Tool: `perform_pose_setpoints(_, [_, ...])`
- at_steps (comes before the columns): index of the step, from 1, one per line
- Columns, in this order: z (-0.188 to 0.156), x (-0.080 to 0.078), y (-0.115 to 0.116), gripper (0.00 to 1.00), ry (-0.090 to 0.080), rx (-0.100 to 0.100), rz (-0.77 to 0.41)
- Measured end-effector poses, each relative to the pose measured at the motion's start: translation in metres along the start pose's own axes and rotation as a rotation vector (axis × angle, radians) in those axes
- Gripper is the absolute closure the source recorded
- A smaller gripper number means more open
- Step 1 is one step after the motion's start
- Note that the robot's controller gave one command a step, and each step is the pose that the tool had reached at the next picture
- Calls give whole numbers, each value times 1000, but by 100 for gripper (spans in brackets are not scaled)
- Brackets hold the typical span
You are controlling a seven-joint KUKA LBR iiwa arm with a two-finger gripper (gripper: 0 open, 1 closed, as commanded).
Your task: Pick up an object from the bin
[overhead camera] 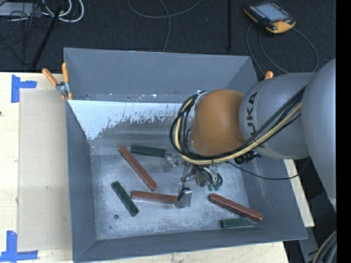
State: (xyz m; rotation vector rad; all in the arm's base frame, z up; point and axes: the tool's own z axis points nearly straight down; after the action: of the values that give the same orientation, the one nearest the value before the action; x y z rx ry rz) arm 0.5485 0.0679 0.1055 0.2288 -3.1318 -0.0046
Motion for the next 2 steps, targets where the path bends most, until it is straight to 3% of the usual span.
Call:
perform_pose_setpoints(1, [-28,21,32,0,2,3,122])
perform_pose_setpoints(2, [16,-4,107,0,-7,3,4])
